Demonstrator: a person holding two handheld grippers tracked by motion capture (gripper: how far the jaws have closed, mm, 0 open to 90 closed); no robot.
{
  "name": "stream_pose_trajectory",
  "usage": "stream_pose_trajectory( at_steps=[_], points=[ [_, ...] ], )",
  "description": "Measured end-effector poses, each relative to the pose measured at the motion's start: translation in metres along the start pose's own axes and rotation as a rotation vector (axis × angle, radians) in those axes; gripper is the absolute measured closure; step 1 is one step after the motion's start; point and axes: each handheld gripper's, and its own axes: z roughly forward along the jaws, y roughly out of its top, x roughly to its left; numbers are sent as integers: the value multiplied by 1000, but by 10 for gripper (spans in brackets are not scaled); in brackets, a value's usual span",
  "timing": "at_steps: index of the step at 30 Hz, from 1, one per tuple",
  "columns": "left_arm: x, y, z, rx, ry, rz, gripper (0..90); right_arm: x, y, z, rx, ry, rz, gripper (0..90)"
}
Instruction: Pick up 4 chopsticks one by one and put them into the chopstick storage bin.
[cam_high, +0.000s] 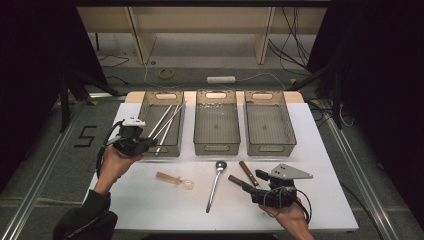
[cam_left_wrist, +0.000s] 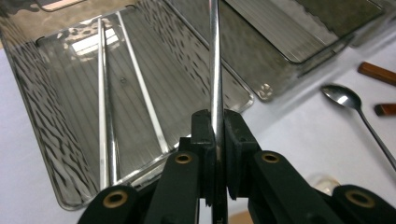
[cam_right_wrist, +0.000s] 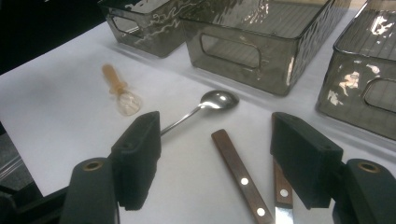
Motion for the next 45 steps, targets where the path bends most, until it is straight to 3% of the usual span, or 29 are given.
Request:
stream_pose_trajectory(
  at_steps=[3,7,14,21,25,37,45],
  points=[
    [10,5,8,-6,10,-37,834,0,0,0,0,3,1,345],
    [17,9,13,4,19,-52,833,0,0,0,0,5,2,345],
    [35,22,24,15,36,-115,834,0,0,1,3,6,4,346],
    [47,27,34,37,57,-148,833,0,0,1,6,11,4,345],
    [58,28,46,52,64,-190,833,0,0,1,7,12,2,346],
    [70,28,70,97,85,-230,831,-1,-1,2,12,20,3,346],
    [69,28,85,115,77,-226,802,-1,-1,2,13,22,2,346]
  ],
)
